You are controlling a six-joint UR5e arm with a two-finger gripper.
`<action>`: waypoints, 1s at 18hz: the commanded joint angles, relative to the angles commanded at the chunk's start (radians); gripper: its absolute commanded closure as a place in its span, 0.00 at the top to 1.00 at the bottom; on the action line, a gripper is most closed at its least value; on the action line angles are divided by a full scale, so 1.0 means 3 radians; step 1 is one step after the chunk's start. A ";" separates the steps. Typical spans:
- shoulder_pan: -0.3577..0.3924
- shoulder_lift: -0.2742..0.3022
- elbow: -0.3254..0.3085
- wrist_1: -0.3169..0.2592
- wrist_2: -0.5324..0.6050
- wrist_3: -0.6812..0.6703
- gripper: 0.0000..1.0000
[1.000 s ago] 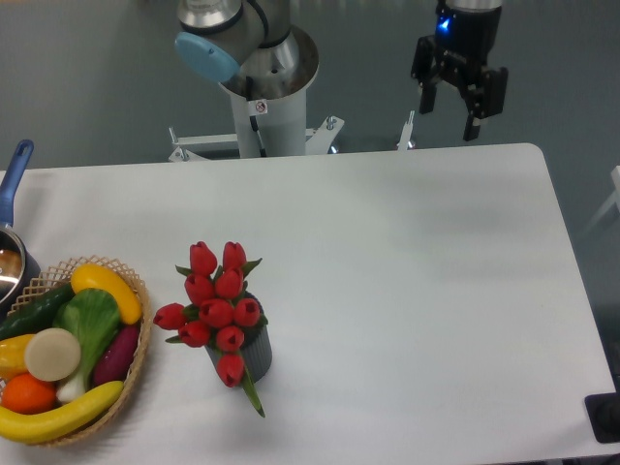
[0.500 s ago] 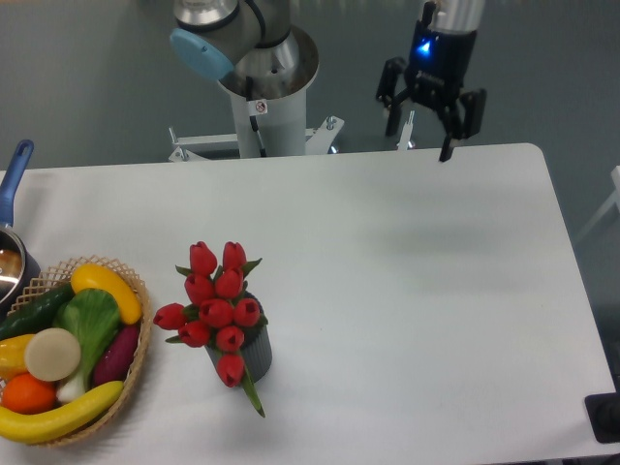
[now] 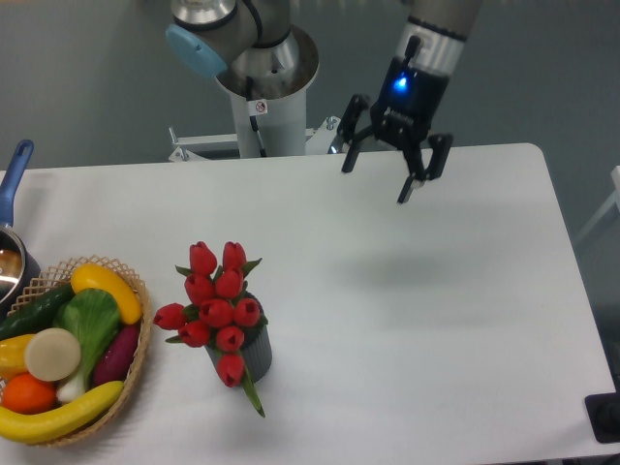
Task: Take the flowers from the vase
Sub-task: 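Move the open gripper down and across toward the red tulips in the vase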
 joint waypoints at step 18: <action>-0.0568 -0.0455 -0.0041 0.0701 -0.0414 -0.0287 1.00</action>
